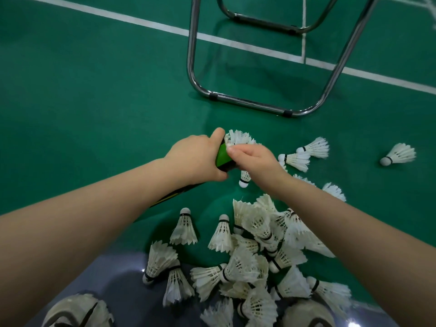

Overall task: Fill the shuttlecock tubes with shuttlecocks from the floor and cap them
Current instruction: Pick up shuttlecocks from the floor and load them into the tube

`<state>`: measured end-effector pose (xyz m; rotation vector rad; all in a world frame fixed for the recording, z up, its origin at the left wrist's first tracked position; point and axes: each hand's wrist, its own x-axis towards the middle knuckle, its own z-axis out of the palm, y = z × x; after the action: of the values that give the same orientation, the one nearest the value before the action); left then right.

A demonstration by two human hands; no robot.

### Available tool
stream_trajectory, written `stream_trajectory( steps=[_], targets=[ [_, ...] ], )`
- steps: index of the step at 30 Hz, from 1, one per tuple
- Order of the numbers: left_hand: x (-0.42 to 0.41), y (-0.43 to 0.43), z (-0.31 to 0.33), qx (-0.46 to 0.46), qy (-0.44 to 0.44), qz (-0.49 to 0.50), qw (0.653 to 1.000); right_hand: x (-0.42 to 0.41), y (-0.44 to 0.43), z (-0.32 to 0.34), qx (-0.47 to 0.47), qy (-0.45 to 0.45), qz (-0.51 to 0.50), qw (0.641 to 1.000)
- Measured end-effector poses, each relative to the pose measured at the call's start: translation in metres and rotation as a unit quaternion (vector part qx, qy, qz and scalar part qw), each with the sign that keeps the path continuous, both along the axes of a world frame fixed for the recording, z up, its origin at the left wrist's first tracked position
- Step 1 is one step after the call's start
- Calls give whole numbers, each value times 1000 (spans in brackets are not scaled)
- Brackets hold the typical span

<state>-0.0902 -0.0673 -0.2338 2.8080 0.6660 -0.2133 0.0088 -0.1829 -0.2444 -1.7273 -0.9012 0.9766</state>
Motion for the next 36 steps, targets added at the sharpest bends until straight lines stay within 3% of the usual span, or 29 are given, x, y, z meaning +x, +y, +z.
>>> stream_trajectory(
  steps=[2, 9, 12, 15, 18, 20, 23, 26, 31, 34, 36],
  targets=[
    [-1, -1, -1, 0, 3, -8, 1000, -2, 1, 3, -29, 68, 25, 997],
    [-4, -6, -8, 7, 22, -51, 998, -1, 5, -1, -135, 145, 140, 970],
    [-6, -12, -15, 4, 28, -60, 998, -3, 2, -7, -145, 198, 143, 959],
    [-4, -15, -20, -8, 26, -53, 998, -2, 0, -4, -131, 194, 113, 966],
    [-2, -15, -21, -9, 26, -43, 999, 8, -6, -10, -82, 133, -35, 987],
    [-3, -17, -22, -7, 35, -40, 999, 20, -19, -28, -121, 5, -103, 987],
    [-6, -20, -22, -6, 40, -43, 998, 24, -44, -62, -300, -201, 27, 932],
    [-7, -23, -23, -5, 43, -50, 998, 10, -52, -83, -363, -262, 141, 883],
    [-8, -27, -24, -6, 48, -53, 997, -5, -38, -94, -412, -370, 168, 816],
    [-8, -28, -24, -2, 42, -55, 998, -8, -37, -97, -398, -390, 142, 818],
    [-7, -28, -25, -1, 38, -56, 998, -2, -37, -92, -368, -342, 80, 861]
  ],
)
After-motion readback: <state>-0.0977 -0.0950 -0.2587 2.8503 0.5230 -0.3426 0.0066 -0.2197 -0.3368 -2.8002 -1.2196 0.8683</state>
